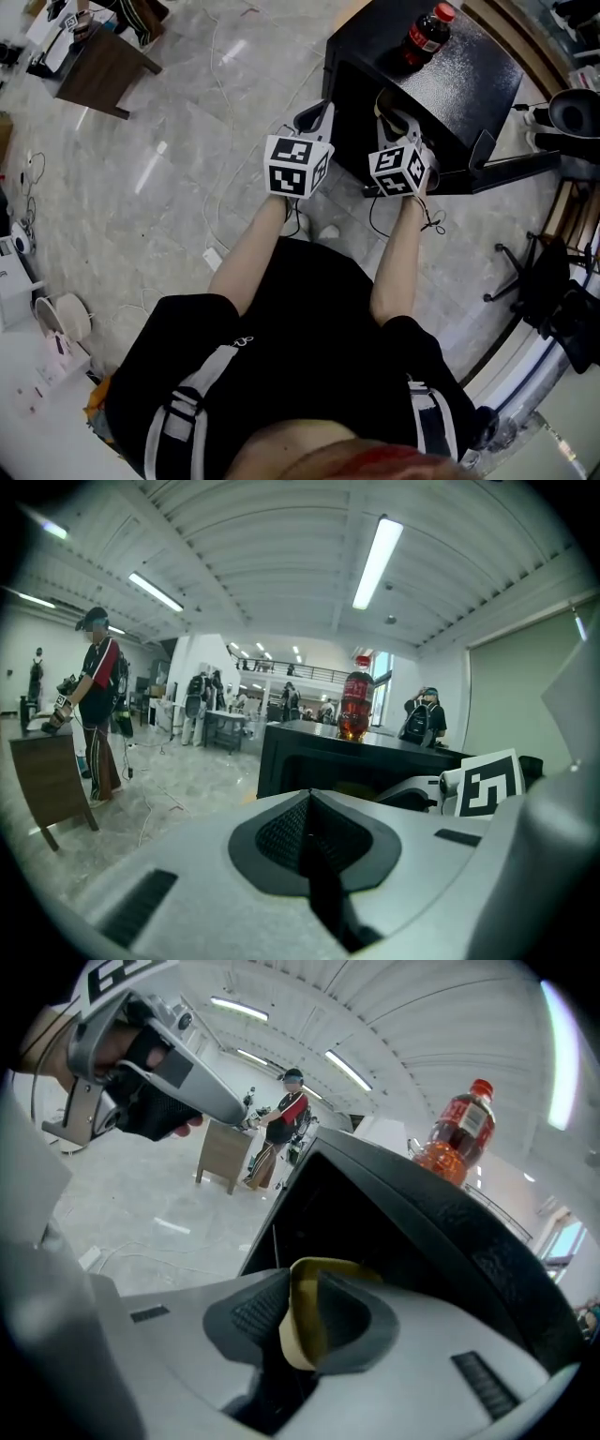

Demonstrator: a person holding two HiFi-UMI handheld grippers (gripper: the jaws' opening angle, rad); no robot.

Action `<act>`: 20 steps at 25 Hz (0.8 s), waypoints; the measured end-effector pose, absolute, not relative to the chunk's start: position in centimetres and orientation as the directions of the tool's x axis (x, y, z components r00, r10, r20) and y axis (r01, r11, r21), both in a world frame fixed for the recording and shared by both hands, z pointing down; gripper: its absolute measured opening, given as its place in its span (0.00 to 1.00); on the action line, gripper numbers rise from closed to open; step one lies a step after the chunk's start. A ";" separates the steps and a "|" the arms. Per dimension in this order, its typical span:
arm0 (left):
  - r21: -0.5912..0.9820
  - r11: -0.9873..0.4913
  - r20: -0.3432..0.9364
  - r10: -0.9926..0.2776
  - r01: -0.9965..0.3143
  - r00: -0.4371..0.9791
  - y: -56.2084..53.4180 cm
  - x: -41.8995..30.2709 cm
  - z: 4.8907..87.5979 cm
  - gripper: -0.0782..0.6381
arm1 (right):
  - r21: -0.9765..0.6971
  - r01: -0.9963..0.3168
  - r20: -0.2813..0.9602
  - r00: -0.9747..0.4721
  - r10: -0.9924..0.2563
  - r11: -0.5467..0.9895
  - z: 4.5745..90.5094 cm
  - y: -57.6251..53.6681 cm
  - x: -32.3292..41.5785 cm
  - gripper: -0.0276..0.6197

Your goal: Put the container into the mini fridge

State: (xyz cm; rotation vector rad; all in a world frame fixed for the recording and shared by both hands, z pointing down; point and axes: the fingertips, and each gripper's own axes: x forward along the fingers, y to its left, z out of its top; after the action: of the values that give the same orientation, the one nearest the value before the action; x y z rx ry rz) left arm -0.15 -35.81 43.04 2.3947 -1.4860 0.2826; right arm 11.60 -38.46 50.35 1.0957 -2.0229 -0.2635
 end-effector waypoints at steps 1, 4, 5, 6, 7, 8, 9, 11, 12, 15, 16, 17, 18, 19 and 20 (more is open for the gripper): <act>0.154 -0.417 0.322 -0.836 -0.896 0.445 -35.8 -0.1 42.9 0.12 | 0.501 -0.626 0.540 -0.313 -0.781 0.597 50.0 -38.1 11.4 0.16; 0.150 -0.421 0.316 -0.837 -0.895 0.447 -35.7 -0.1 42.6 0.12 | 0.447 -0.676 0.487 -0.365 -0.793 0.586 48.4 -37.1 10.2 0.16; 0.148 -0.421 0.314 -0.838 -0.895 0.446 -35.7 -0.2 42.5 0.12 | 0.414 -0.701 0.458 -0.391 -0.799 0.580 47.7 -37.0 9.7 0.16; 0.146 -0.420 0.310 -0.840 -0.896 0.445 -35.6 -0.2 42.4 0.12 | 0.360 -0.736 0.419 -0.422 -0.804 0.574 46.9 -36.8 9.3 0.13; 0.145 -0.419 0.304 -0.843 -0.896 0.443 -35.6 -0.3 42.2 0.12 | 0.282 -0.774 0.372 -0.457 -0.808 0.567 46.1 -36.7 9.0 0.12; 0.145 -0.416 0.296 -0.847 -0.898 0.441 -35.4 -0.5 42.0 0.12 | 0.196 -0.804 0.320 -0.489 -0.812 0.561 45.1 -36.5 8.8 0.10; 0.145 -0.413 0.288 -0.852 -0.899 0.438 -35.3 -0.7 41.7 0.12 | 0.124 -0.822 0.271 -0.511 -0.816 0.556 44.3 -36.3 8.6 0.09; 0.146 -0.406 0.269 -0.861 -0.902 0.431 -35.1 -1.2 41.2 0.12 | 0.082 -0.835 0.216 -0.517 -0.828 0.543 43.1 -35.8 8.4 0.09; 0.147 -0.402 0.259 -0.866 -0.904 0.428 -34.9 -1.4 40.9 0.12 | 0.095 -0.840 0.205 -0.509 -0.836 0.535 42.7 -35.5 8.3 0.08; 0.150 -0.393 0.226 -0.880 -0.907 0.419 -34.4 -1.8 39.9 0.12 | 0.058 -0.860 0.134 -0.496 -0.858 0.506 41.0 -34.3 8.0 0.07; 0.151 -0.392 0.212 -0.884 -0.907 0.417 -34.1 -2.0 39.5 0.12 | 0.020 -0.867 0.098 -0.494 -0.864 0.498 40.2 -34.0 7.9 0.07; 0.152 -0.393 0.196 -0.887 -0.907 0.417 -33.9 -2.1 39.1 0.12 | -0.019 -0.872 0.066 -0.489 -0.870 0.489 39.4 -33.7 7.9 0.07; 0.153 -0.396 0.182 -0.889 -0.906 0.419 -33.7 -2.1 38.7 0.12 | -0.058 -0.876 0.042 -0.482 -0.875 0.480 38.8 -33.5 8.0 0.07; 0.153 -0.400 0.170 -0.890 -0.904 0.423 -33.5 -2.1 38.3 0.12 | -0.091 -0.878 0.029 -0.473 -0.880 0.469 38.3 -33.3 8.2 0.06; 0.153 -0.404 0.160 -0.890 -0.902 0.426 -33.2 -2.1 37.9 0.12 | -0.113 -0.882 0.033 -0.464 -0.885 0.458 38.1 -33.1 8.3 0.06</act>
State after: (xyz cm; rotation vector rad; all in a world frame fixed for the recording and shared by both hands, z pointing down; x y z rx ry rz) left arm -2.06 -33.22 37.94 2.4636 -1.5739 0.0779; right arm 8.30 -33.06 38.15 1.6419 -2.7083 0.1799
